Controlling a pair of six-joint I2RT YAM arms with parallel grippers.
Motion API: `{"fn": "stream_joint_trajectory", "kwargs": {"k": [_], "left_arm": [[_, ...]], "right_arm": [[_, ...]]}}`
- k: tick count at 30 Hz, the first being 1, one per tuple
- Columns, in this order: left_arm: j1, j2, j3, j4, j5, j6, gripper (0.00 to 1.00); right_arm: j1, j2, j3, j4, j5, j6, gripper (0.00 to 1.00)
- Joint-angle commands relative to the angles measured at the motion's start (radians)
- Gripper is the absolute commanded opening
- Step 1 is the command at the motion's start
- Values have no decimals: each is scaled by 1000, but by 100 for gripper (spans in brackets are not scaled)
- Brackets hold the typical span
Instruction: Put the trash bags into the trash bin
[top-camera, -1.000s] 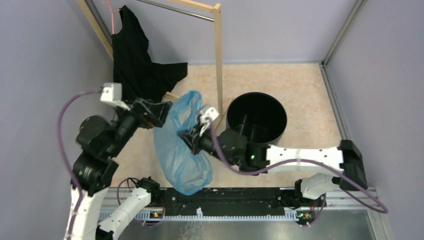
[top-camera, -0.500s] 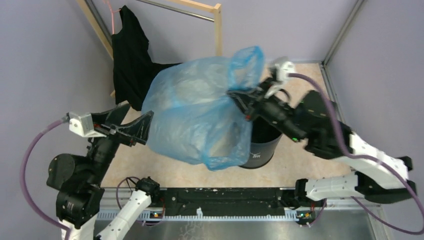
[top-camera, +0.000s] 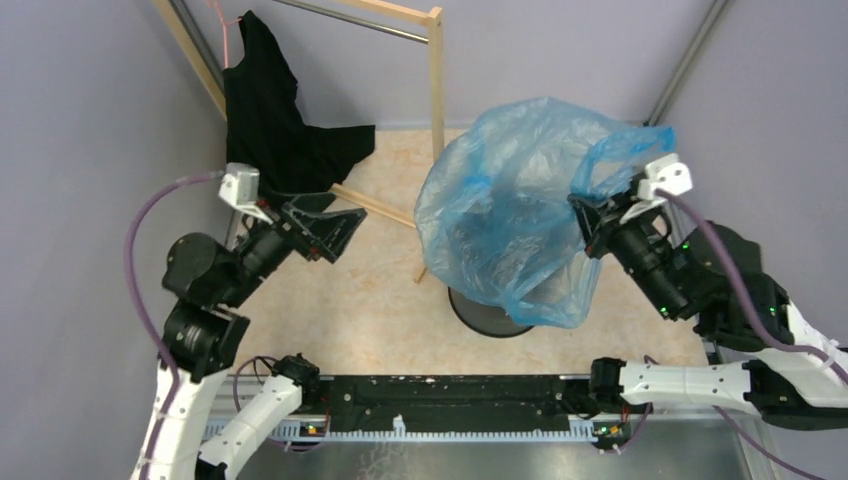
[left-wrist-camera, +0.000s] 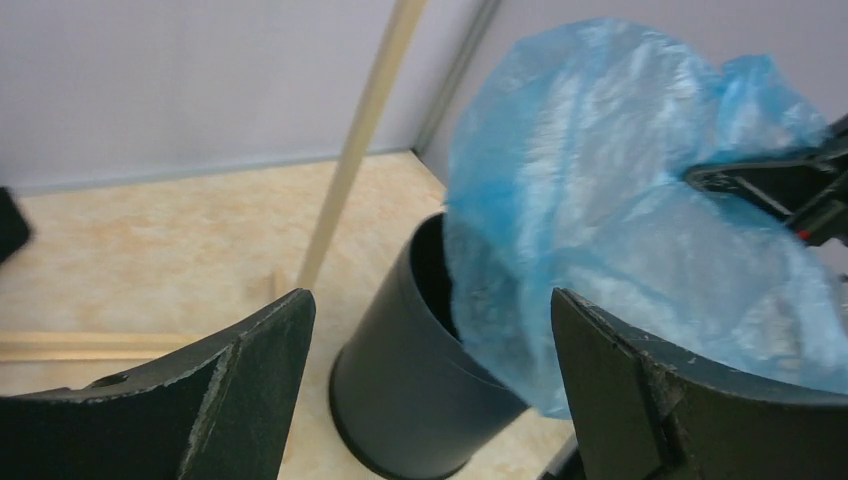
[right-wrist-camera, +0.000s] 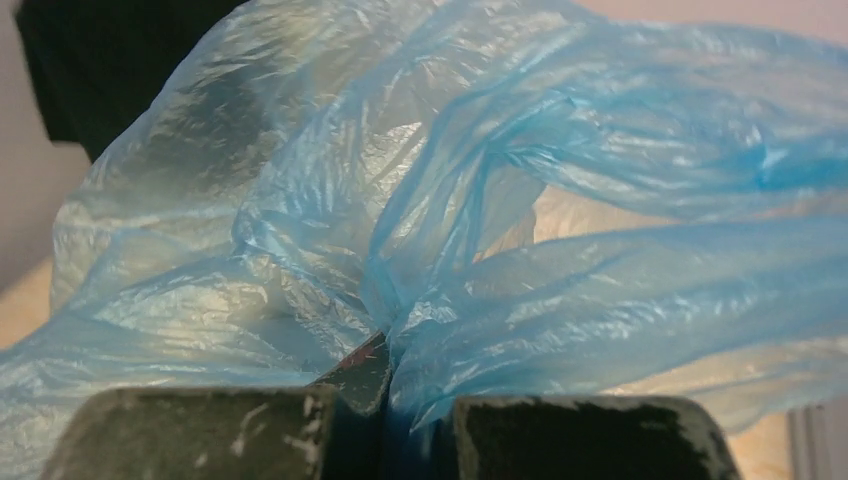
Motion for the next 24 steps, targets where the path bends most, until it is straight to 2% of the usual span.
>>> {"fn": "stream_joint_trajectory", "kwargs": {"k": [1,3,5,10,14,17,20,24], "left_arm": [[-4,112,-73,208,271,-150,91],[-14,165,-95,263,334,-190,89],[-72,211,-94,290,320,-191,89],[-452,392,21,254,31,-15,89],[-626,594,168,194,-124,90,87],[-657,767,339,63,-230,137,78],[-682,911,476,-5,-255,188,76],[-700,1002,475,-14,-318,182,69]], "right_arm": [[0,-29,-67,-79,40,-69,0],[0,-46,-87,-95,55,-65,0],[0,-71,-99,-106,53,-61,0],[-1,-143,-116,-128,62,-53,0],[0,-201,-118,-150,30,-23,0],[0,-283,-171,-72,-82,4,0],[0,-349,-257,47,-214,40,0],[0,-342,-294,94,-232,84,0]]}}
